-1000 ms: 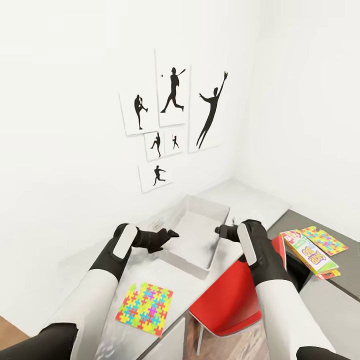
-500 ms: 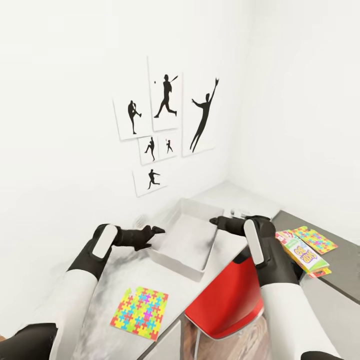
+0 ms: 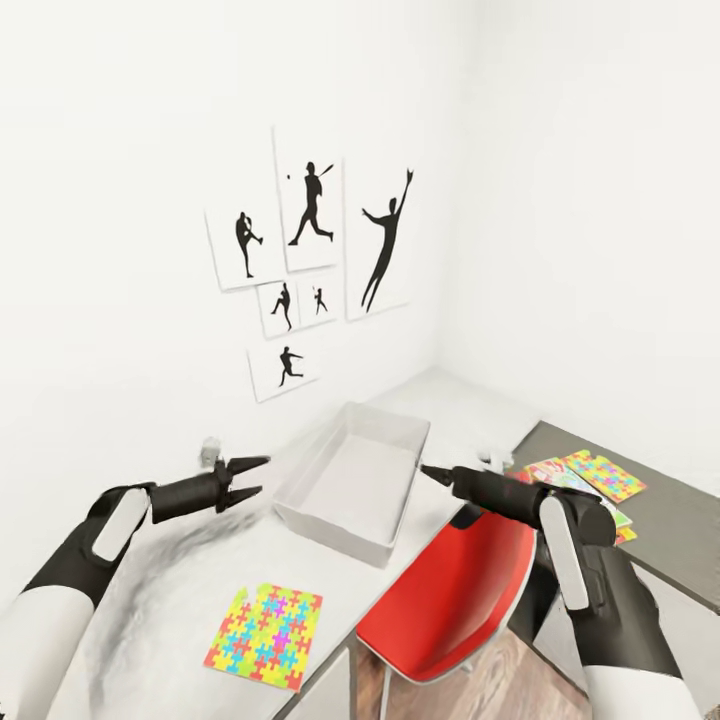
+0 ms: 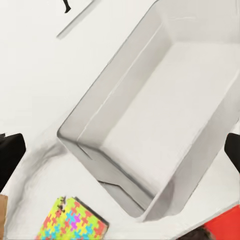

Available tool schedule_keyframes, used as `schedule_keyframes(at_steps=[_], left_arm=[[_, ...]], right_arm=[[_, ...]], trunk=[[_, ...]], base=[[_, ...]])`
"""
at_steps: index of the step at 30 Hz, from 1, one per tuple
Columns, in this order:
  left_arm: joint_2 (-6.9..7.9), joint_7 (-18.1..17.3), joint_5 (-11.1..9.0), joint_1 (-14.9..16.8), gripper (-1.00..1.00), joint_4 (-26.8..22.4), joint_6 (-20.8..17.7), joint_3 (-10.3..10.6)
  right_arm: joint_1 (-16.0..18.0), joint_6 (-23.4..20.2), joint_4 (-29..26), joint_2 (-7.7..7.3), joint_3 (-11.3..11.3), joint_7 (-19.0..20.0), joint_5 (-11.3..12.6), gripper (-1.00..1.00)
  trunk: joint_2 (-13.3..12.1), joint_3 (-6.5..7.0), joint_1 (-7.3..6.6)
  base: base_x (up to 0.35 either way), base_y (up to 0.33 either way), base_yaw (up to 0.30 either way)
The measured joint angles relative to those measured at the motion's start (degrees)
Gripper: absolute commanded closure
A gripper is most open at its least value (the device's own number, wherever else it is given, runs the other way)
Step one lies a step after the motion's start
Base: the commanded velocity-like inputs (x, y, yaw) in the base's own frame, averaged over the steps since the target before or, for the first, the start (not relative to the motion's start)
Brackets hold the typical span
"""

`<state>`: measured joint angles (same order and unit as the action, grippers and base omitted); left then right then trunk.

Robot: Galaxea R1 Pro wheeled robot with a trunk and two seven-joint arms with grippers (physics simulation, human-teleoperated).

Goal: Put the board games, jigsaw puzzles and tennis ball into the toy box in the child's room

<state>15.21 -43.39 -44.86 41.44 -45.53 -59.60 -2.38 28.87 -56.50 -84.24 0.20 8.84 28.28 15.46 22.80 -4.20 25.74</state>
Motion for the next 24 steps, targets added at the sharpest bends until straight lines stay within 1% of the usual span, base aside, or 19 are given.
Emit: schedule_keyframes(at_steps=[1, 2, 3, 5, 7, 8, 10, 13, 14, 15, 18, 19, 24], left_arm=[[1.67, -4.64, 0.2, -1.16, -1.0, 0.0, 0.16, 0.02], [2.47, -6.84, 0.27, -1.77, -1.0, 0.0, 0.25, 0.03], [3.76, -10.45, 0.44, -2.87, -1.0, -0.02, 0.41, 0.02], [4.83, -13.35, 0.55, -3.94, -1.0, -0.01, 0.53, 0.0], [6.08, -16.54, 0.8, -5.79, -1.0, -0.03, 0.84, -0.02], [6.29, -17.06, 0.82, -6.26, -1.0, -0.03, 0.95, -0.02], [6.81, -18.31, 0.93, -7.71, -1.0, -0.06, 1.41, -0.11], [7.42, -19.18, 0.89, -8.37, -1.0, -0.56, 1.61, -0.22], [7.96, -19.6, 0.87, -8.55, -1.0, -1.1, 1.66, -0.21], [8.57, -20.02, 0.88, -8.67, -1.0, -1.55, 1.7, -0.19], [9.5, -21.01, 0.91, -8.84, -1.0, -2.25, 1.76, -0.18], [9.87, -22.03, 0.92, -8.9, -1.0, -2.53, 1.77, -0.23], [10.22, -24.29, 1.08, -8.97, -1.0, -2.78, 1.85, -0.27]], right_arm=[[-1.49, 0.66, -0.52, -0.96, 1.55, 3.89, -0.06, -1.0], [-2.26, 1.18, -0.7, -1.31, 2.53, 5.92, -0.03, -1.0], [-3.62, 2.61, -0.91, -1.8, 4.47, 9.67, -0.14, -1.0], [-5.12, 4.43, -1.03, -2.11, 6.5, 13.43, -0.13, -1.0], [-7.91, 8.14, -1.13, -2.3, 9.65, 20.12, -0.24, -1.0], [-8.54, 8.96, -1.14, -2.26, 10.21, 21.62, -0.25, -1.0], [-10.17, 11.08, -1.1, -2.12, 11.5, 25.97, -0.33, -1.0], [-10.87, 11.95, -1.17, -2.0, 12.06, 28.2, -0.3, -1.0], [-11.04, 12.12, -1.22, -1.94, 12.17, 28.71, -0.28, -1.0], [-11.15, 12.27, -1.17, -1.85, 12.25, 29.03, -0.3, -1.0], [-11.26, 12.6, -0.98, -1.76, 12.28, 29.44, -0.24, -1.0], [-11.3, 12.93, -0.91, -1.73, 12.29, 29.58, -0.21, -1.0], [-11.34, 13.8, -0.93, -1.73, 12.41, 29.66, -0.3, -1.0]], trunk=[[0.0, 0.09, 0.0], [0.0, 0.19, 0.0], [0.0, 0.28, 0.0], [0.0, 0.47, 0.0], [0.0, 0.65, 0.0], [0.0, 0.75, 0.0], [0.0, 0.92, 0.0], [-0.01, 1.09, 0.01], [-0.01, 1.11, 0.01], [-0.01, 1.13, 0.0], [-0.01, 1.15, 0.01], [-0.01, 1.16, 0.01], [-0.01, 1.16, 0.01]], base=[[0.0, 0.0, -0.133], [0.0, 0.0, -0.133], [0.0, 0.0, -0.133], [0.0, 0.0, -0.133], [0.0, 0.0, -0.133], [0.0, 0.0, -0.131], [0.0, 0.0, -0.093], [0.0, 0.0, -0.041], [0.0, 0.0, -0.017], [0.0, 0.0, -0.014], [0.0, 0.0, -0.007], [0.0, 0.0, -0.002], [0.0, 0.0, -0.001]])
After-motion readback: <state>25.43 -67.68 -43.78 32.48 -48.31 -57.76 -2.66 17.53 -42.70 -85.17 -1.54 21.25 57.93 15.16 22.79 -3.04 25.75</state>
